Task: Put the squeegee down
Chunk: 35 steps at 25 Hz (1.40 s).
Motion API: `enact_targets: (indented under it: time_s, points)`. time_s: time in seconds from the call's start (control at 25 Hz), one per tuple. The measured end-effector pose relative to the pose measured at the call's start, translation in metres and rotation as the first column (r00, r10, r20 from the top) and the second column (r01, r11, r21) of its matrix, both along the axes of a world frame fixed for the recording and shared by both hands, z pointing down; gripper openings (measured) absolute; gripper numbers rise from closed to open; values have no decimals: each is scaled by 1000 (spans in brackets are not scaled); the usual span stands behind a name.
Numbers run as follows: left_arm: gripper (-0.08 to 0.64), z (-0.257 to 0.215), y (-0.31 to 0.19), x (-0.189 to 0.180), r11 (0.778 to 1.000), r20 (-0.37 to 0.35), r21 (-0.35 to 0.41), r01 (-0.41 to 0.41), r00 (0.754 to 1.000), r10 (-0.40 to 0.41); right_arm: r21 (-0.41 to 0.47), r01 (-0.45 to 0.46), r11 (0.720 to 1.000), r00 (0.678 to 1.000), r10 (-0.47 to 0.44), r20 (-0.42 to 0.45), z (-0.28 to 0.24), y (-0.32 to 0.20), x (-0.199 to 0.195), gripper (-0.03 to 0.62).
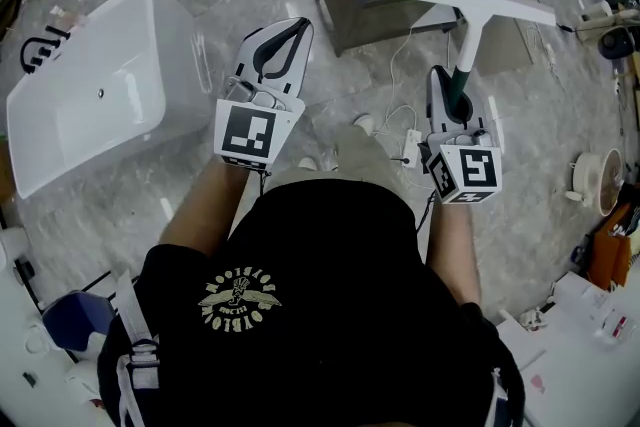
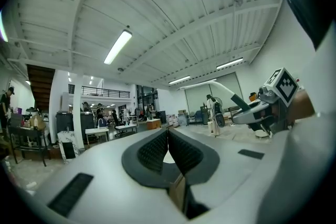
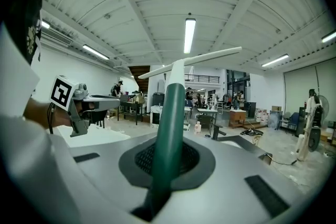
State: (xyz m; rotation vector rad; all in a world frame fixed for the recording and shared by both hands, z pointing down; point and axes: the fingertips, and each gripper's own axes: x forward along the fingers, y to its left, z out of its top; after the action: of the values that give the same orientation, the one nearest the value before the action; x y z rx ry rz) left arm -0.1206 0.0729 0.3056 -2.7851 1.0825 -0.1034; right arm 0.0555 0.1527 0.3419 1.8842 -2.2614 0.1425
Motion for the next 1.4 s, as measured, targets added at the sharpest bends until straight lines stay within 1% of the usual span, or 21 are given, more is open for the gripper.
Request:
enact_targets:
  time_s: [0.12, 0.24, 0.32, 0.56, 0.84, 0.92, 1.04, 1.2, 1.32, 1.4]
  points:
    - [25, 5, -6, 4, 1000, 7, 2, 20, 1000, -20, -11, 10, 1000, 1000, -10, 16, 9, -8, 9, 29]
    - [25, 11, -14, 8, 999, 28, -27, 41, 999, -41, -12, 24, 1000, 999, -24, 24, 11, -20, 17, 29]
    - [25, 11, -22, 14, 998, 37, -29, 50, 998, -48, -7, 36, 999, 999, -36, 20, 10, -30, 23, 29]
    - [25, 5, -51, 42, 998, 8, 15, 54, 999, -54, -8, 61, 998, 998, -61, 22, 15, -59, 44, 29]
    - [25, 9, -76, 63, 998, 20, -17, 67, 998, -66, -11, 61, 998, 998, -60, 32, 15, -88, 69, 29]
    - [25, 13, -83, 73, 998, 20, -13, 69, 997, -69, -13, 60, 998, 998, -60, 36, 19, -94, 80, 29]
    - [25, 19, -93, 91, 997, 27, -27, 67, 997, -66, -12, 62, 998, 997, -61, 40, 22, -104, 96, 29]
    - [25, 11, -106, 107, 998, 26, -20, 64, 998, -63, -7, 67, 998, 997, -67, 49, 15, -119, 108, 29]
    - [25, 7, -121, 118, 996, 27, -25, 84, 996, -83, -9, 82, 997, 995, -81, 50, 12, -133, 121, 29]
    - [25, 3, -128, 129, 996, 20, -13, 91, 996, -90, -7, 93, 996, 995, -92, 48, 13, -140, 132, 29]
